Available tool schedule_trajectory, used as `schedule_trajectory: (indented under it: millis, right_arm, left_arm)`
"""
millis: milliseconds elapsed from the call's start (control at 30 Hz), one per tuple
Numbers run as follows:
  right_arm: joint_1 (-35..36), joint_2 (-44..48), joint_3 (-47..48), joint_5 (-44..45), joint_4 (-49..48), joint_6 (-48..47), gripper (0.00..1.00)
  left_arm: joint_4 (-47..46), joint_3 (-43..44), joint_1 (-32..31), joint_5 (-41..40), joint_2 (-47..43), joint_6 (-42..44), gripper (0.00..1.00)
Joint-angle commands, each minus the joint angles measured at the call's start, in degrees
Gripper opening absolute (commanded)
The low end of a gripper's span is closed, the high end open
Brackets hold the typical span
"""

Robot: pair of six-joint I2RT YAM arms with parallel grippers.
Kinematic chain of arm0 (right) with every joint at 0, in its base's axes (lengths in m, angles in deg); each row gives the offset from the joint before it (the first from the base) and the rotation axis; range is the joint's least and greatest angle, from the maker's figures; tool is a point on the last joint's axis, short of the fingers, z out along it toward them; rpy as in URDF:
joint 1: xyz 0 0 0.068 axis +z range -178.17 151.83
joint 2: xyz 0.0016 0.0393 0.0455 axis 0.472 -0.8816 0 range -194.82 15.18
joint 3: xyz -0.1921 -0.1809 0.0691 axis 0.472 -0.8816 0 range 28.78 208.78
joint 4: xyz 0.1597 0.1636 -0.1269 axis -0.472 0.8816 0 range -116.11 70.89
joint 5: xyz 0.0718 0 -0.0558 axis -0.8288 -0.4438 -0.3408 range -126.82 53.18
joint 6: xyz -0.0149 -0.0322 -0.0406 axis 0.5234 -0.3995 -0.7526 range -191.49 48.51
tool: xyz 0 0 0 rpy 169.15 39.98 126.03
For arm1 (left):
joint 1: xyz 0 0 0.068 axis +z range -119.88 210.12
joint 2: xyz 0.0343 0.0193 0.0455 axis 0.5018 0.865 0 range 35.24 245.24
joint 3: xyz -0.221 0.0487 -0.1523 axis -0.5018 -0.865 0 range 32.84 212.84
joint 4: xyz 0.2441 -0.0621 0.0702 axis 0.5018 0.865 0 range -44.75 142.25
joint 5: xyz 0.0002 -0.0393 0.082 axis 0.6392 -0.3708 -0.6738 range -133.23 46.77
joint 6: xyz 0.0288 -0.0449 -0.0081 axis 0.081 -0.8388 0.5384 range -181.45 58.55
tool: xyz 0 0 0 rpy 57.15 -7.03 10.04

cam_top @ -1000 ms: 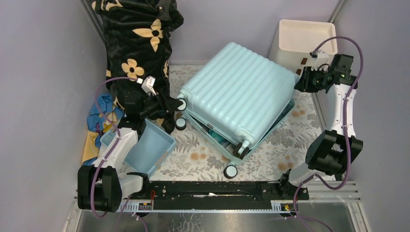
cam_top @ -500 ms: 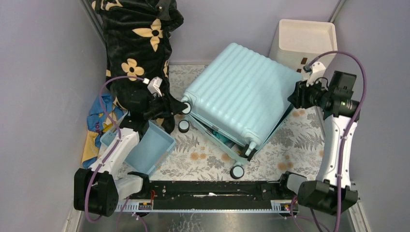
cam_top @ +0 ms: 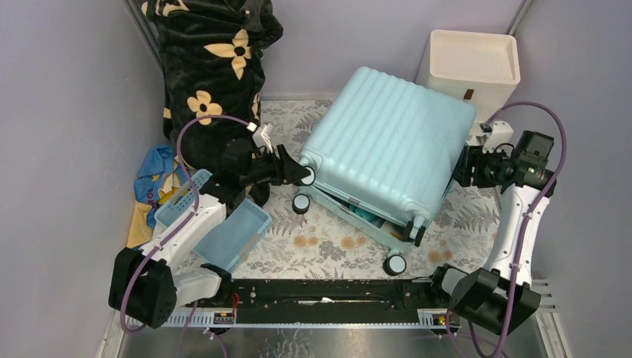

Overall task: Open, take out, and arrange the luggage
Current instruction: Adjust the luggage at the center of the board.

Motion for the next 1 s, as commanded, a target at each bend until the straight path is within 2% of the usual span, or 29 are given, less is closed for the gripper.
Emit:
schedule_trajectory:
  millis: [0,200,433,633,833,967]
  right_arm:
    - [-5.79,-2.22,-4.29,4.83,-5.87,4.08,0.65]
    - [-7.28,-5.67,-8.52,0.90,-14.27,12.74,0.62]
    - [-7.24,-12.42,-8.92,-3.75,-21.35,22.02,0.60]
    - [-6.21,-17.11,-8.28,-2.28,-22.29,24.17,0.57]
    - [-2.22,-22.74,-6.66,1.44,-22.07,23.49,0.43]
    - [-1.08,-25.03,-5.24,3.49,-22.03,23.09,0.29]
  left_arm:
    - [-10.64,0.57,-2.08,5.43,-2.25,-1.48,0.00]
    - [-11.54,0.36,-1.99,7.38,-3.13,-1.09,0.00]
    - [-12.92,0.71,-0.43,8.84,-5.41,-1.34,0.00]
    - [-13.71,0.73,1.25,10.79,-5.95,-1.90,0.00]
    - [-15.21,1.15,1.35,12.91,-5.46,-3.38,0.00]
    - [-14.79,1.20,1.42,13.03,-5.82,-3.32,0.00]
